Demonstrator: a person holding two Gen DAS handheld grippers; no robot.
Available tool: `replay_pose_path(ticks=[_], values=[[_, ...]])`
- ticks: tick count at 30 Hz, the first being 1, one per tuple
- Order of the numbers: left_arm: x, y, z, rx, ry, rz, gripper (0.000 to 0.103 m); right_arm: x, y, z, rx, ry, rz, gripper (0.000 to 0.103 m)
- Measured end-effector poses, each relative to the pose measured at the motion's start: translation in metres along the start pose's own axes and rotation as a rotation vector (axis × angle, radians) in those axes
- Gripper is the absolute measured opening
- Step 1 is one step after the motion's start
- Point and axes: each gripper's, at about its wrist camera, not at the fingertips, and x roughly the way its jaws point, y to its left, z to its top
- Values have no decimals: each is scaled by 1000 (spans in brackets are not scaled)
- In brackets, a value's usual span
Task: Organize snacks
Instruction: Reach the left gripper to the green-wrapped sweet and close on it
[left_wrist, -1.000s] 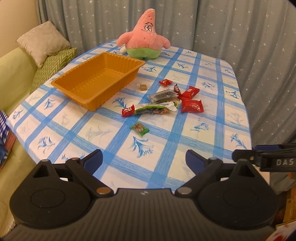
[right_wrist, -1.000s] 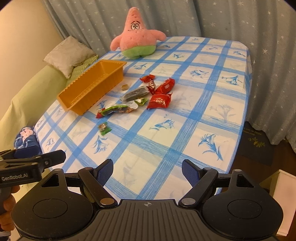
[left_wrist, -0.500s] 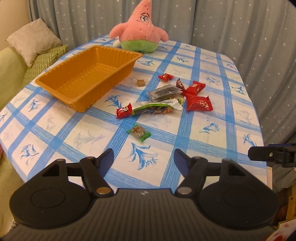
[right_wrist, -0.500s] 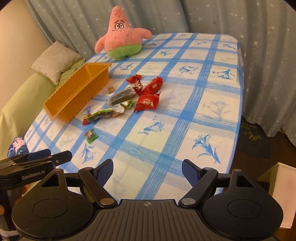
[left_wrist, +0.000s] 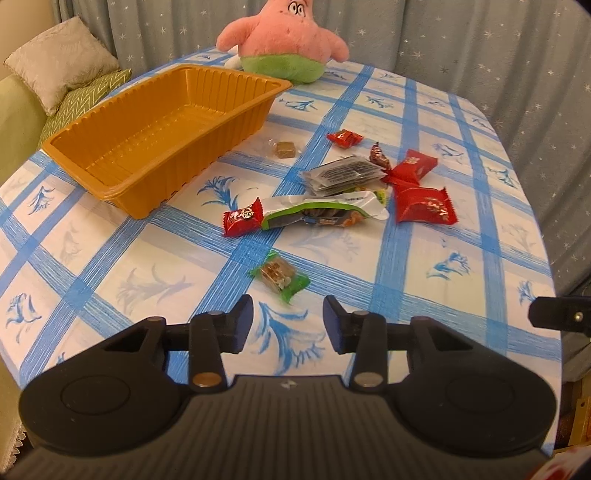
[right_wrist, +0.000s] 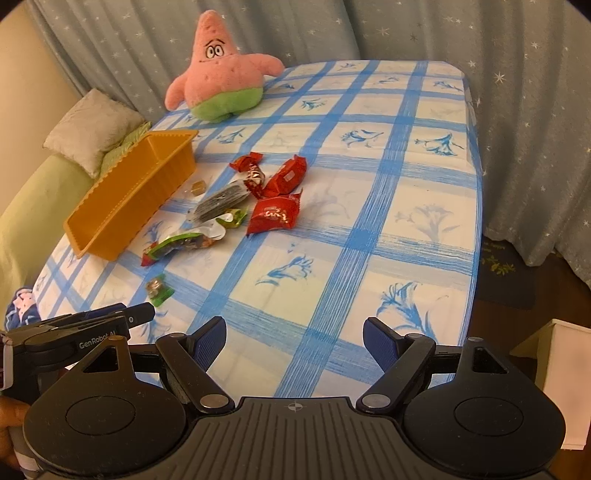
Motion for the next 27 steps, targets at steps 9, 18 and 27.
replay_pose_path(ticks=[9,18,27], values=[[25,0,12,-12,29,-2,35,11,-3,11,19,9,-19,81],[43,0,23,-6,31,2,29,21,-4,19,26,17,-29,81],[48,7,29,-13,24,-3,28,31,-1,23,21,33,-33,81]])
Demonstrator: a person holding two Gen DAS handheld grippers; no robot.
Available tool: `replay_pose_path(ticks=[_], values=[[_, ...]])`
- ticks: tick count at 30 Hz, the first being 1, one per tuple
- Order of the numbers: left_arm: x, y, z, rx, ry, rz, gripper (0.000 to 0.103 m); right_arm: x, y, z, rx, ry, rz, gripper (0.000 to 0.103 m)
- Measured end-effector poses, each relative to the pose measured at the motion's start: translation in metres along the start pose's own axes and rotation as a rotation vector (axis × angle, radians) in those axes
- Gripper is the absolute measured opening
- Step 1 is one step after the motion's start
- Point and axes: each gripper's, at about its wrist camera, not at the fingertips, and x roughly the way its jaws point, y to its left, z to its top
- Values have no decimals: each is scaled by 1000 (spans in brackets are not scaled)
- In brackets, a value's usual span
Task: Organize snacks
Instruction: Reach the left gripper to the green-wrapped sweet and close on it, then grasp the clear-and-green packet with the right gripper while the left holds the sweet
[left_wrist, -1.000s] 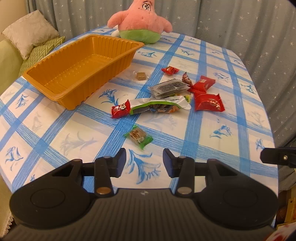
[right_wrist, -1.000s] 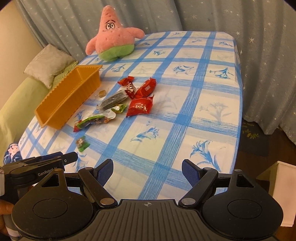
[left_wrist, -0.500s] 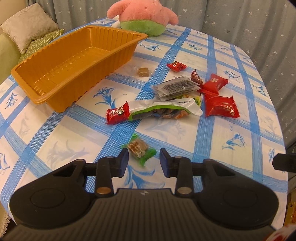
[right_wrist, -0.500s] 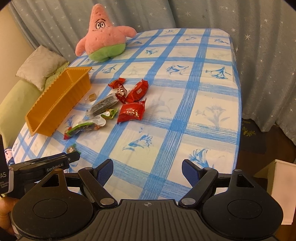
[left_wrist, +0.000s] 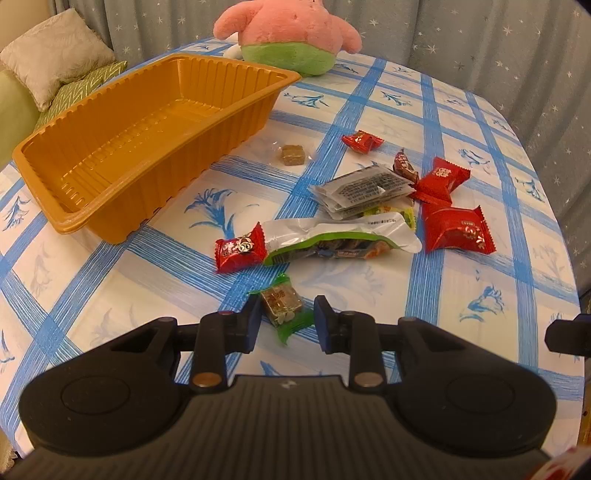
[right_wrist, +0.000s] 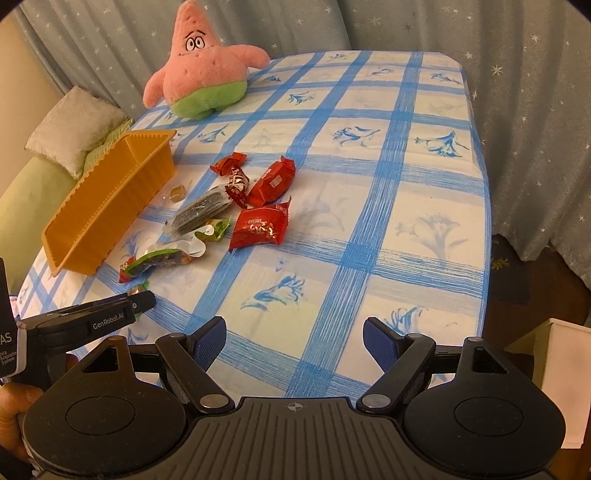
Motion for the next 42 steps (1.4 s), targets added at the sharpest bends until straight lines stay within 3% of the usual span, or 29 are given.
replay_pose_path(ticks=[9,18,29,33,42], values=[[0,8,3,-35,-3,-12,29,10,7,7,-21,8,4,81],[0,13,6,-19,-17,-17,20,20,20,17,-95,-16,36,81],[-17,32,0,-12,-29,12,20,44,60,30,-398,-109,172,80],[-22,44,-2,-37,-29,29,20,62,79,33,-531,-93,209,59],[-32,64,-7,-86,-34,56,20,102,116,27,-800,-64,202,48]])
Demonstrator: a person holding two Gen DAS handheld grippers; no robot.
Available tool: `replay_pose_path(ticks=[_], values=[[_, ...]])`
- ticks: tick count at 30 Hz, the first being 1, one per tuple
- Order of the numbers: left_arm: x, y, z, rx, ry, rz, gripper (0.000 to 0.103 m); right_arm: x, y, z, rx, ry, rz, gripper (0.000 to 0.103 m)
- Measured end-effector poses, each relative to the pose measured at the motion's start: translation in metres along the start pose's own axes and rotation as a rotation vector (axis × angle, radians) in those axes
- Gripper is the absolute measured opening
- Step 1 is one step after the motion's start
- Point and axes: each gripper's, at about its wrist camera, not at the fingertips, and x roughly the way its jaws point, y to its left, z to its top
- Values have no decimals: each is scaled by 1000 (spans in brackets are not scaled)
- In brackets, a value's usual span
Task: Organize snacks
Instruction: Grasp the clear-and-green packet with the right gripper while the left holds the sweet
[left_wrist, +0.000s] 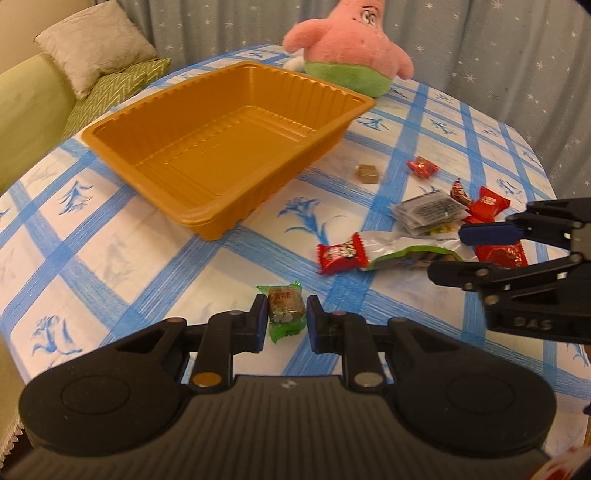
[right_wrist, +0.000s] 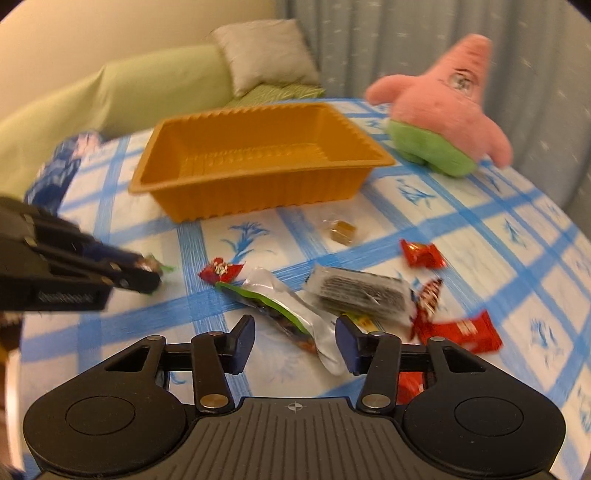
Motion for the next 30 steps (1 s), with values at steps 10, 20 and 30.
replay_pose_path(ticks=[10,20,30], values=[[-4,15,-3,-29,2,14,20,31,14,2,-184,61,-47,31],[-8,14,-3,-13,-2,-15,20,24,15,6,-115,101,-25,25],[-19,9,6,11,-20,-63,20,-3,-18,10,346,75,107,25]])
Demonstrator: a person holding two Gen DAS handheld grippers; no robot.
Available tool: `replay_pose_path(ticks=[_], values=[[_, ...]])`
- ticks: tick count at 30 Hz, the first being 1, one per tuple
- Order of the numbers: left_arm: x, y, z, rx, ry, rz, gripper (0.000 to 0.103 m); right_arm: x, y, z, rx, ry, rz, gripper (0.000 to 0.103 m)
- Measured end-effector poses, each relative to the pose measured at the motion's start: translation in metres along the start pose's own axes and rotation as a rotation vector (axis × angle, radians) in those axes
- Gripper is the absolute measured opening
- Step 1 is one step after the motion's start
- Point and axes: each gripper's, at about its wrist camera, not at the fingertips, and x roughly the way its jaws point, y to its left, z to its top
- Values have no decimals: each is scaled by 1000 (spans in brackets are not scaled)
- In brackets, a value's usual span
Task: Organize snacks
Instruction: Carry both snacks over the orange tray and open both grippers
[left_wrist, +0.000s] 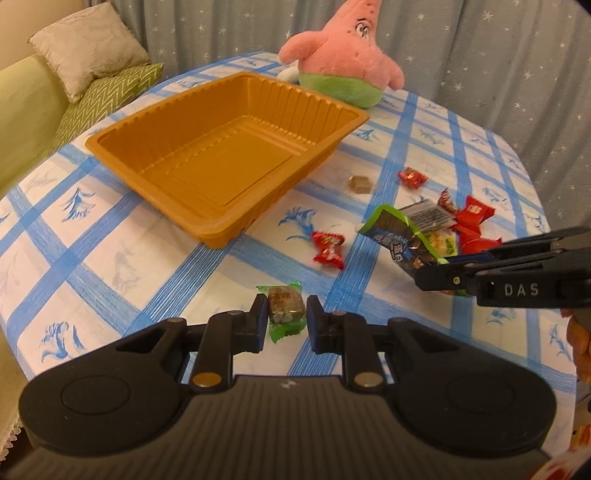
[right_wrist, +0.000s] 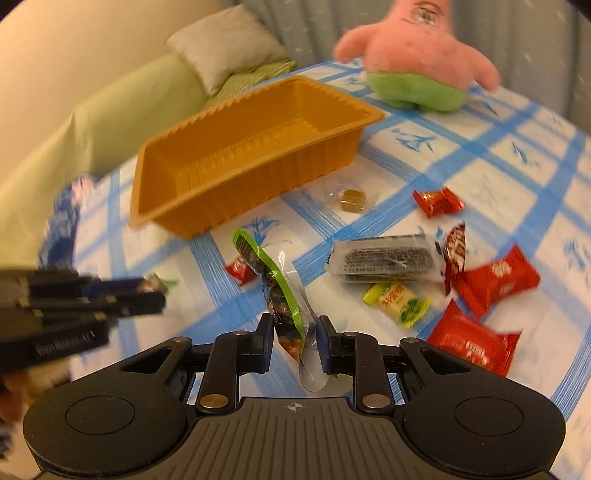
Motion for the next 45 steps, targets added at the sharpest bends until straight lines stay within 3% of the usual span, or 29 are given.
replay_pose_path(ticks=[9,21,34,45], values=[[-20,1,32,3,-80,-33,20,-20,-3,26,152,-59,74,25],[-14,44,78,-56,-155,58,20,7,39,92,112,-107,152,25],[17,92,102,-128,-144,118,20,72,67,142,108,-80,170,25],[36,102,103,-145,-106,108,20,113,58,150,168,-33,135,25]])
